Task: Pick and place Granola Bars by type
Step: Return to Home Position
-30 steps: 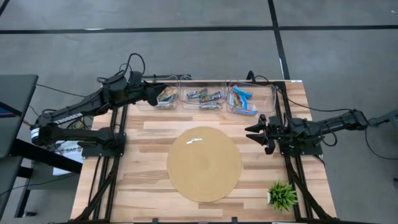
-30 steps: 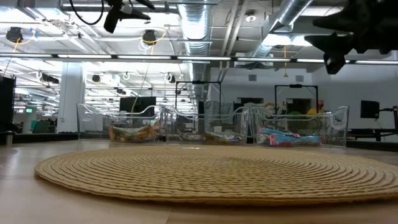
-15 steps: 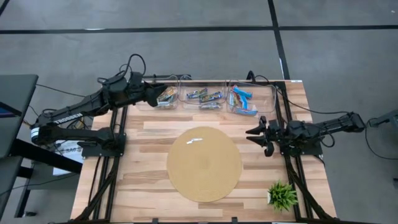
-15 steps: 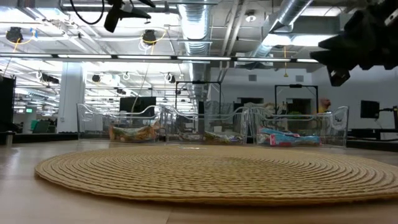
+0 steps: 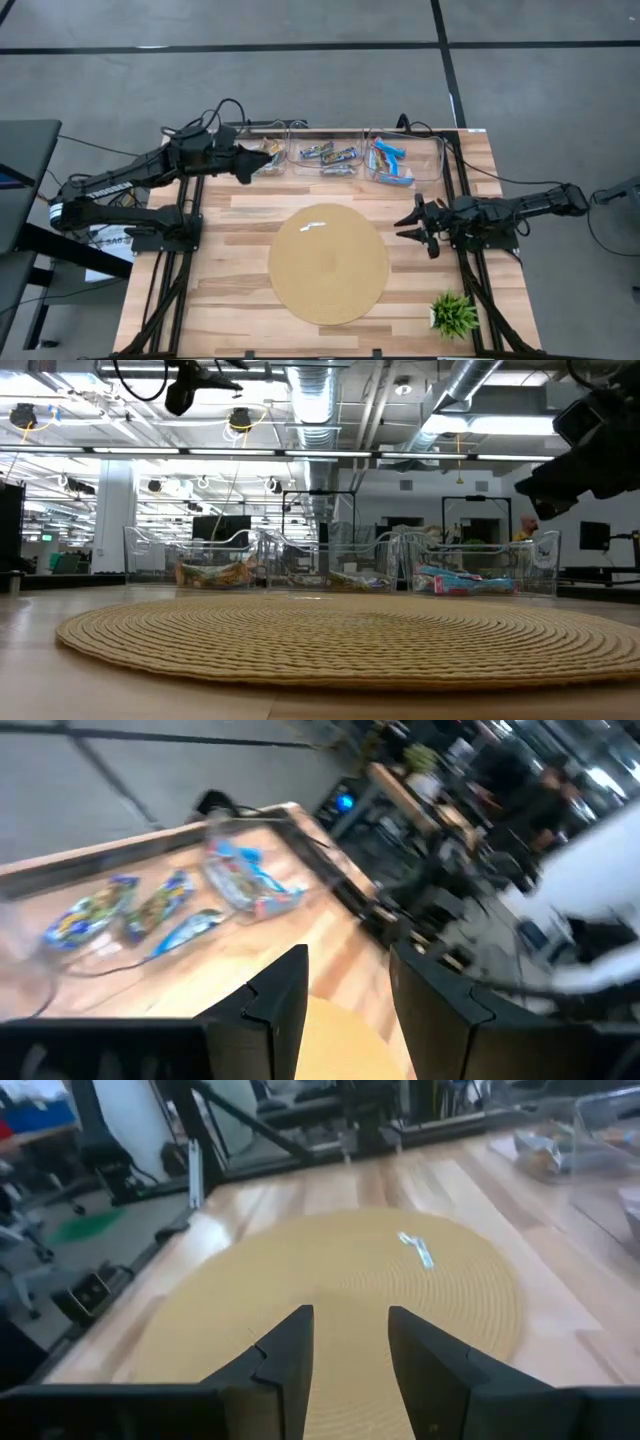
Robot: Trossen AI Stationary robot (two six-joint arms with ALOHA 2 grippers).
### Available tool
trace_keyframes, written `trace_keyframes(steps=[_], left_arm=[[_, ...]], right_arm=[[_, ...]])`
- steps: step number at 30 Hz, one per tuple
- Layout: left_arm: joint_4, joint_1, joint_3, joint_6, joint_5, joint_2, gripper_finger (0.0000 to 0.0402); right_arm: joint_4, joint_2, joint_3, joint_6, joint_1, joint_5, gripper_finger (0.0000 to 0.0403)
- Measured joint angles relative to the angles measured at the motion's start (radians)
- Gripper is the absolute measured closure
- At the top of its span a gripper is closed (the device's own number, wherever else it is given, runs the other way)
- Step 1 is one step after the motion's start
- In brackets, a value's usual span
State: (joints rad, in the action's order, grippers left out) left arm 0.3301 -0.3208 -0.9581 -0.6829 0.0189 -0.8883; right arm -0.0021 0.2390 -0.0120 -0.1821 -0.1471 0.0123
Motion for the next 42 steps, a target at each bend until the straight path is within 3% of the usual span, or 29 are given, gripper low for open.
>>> trace_keyframes(steps=[10, 18, 27, 35, 42], left_arm=[[-0.114, 0.081, 0.000, 0.185, 0.172, 0.000, 0.0267], [-0.066, 0.241, 0.028, 0.345, 0.142, 0.004, 0.0267], [-0.347, 0.343, 0.435, 0.344, 0.195, 0.181, 0.0267], [-0.365, 0.351, 0.763, 0.318, 0.283, 0.473, 0.0267], [-0.345, 0.351, 0.907, 0.350, 0.279, 0.708, 0.0267]], right_arm=[[0.000, 0.064, 0.000, -0.050, -0.001, -0.007, 0.0280], [-0.001, 0.064, 0.000, -0.053, -0.001, -0.010, 0.0280], [0.000, 0.064, 0.000, -0.054, -0.001, -0.010, 0.0280], [0.001, 0.064, 0.000, -0.055, -0.001, -0.011, 0.0280], [0.002, 0.064, 0.000, -0.055, -0.001, -0.011, 0.0280]])
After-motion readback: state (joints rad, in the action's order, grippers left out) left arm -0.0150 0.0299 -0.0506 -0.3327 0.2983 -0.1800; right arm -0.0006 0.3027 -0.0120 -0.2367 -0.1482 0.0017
